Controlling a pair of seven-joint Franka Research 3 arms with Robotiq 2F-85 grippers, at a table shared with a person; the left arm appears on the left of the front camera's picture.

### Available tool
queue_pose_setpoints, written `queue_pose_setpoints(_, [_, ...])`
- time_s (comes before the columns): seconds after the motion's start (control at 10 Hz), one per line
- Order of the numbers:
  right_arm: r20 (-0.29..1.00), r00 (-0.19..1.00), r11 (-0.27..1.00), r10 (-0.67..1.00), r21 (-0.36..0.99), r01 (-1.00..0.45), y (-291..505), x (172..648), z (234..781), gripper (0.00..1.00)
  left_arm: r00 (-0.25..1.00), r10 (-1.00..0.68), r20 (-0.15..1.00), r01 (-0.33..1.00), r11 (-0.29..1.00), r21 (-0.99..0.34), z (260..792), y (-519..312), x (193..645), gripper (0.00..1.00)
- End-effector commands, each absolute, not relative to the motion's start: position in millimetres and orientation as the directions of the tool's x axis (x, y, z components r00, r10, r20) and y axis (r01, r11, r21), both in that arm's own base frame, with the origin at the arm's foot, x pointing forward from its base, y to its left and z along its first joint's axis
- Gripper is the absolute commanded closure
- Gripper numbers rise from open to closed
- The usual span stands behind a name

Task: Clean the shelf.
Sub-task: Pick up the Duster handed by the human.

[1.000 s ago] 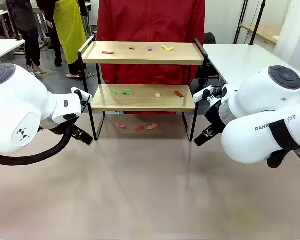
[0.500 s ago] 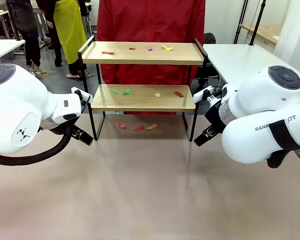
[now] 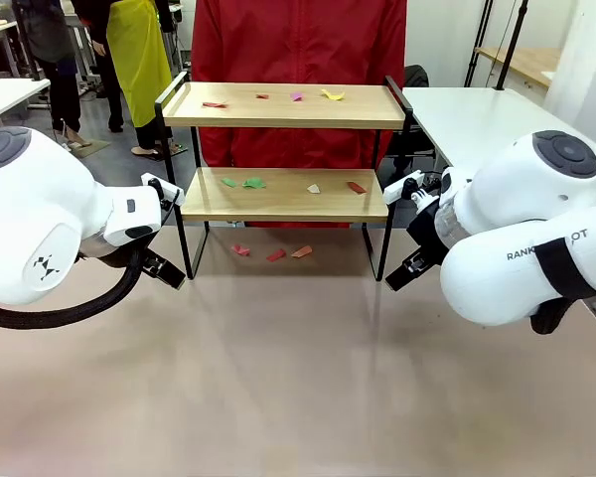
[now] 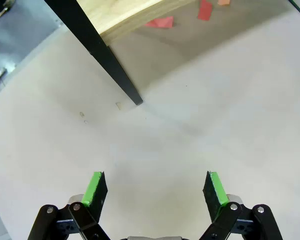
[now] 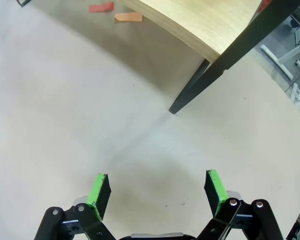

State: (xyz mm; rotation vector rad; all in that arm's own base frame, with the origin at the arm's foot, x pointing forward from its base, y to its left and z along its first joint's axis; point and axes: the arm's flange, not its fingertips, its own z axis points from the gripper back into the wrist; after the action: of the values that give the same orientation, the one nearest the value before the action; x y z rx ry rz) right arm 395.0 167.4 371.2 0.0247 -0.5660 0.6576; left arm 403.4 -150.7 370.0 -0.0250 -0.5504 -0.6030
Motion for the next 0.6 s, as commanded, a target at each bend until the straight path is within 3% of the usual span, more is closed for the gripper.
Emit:
queue_pose_setpoints(0.0, [0.509, 0.637, 0.778, 0.579, -0.113, -0.618, 162, 402, 395, 0.00, 0.696, -0.516, 0.500, 0.571, 0.820, 0.052, 390, -144, 408, 0.00])
queue_pose_setpoints(0.3, [0.587, 0.603, 0.762, 0.540, -0.037, -0.646, 129, 404, 452, 0.00, 0.707, -0.498, 0.502, 0.604, 0.794, -0.063, 451, -105, 420, 0.00])
queue_pose_setpoints(0.5, [0.658, 0.545, 0.738, 0.520, -0.023, -0.675, 89, 391, 487, 0.00, 0.640, -0.567, 0.518, 0.720, 0.679, -0.146, 489, -72, 424, 0.00])
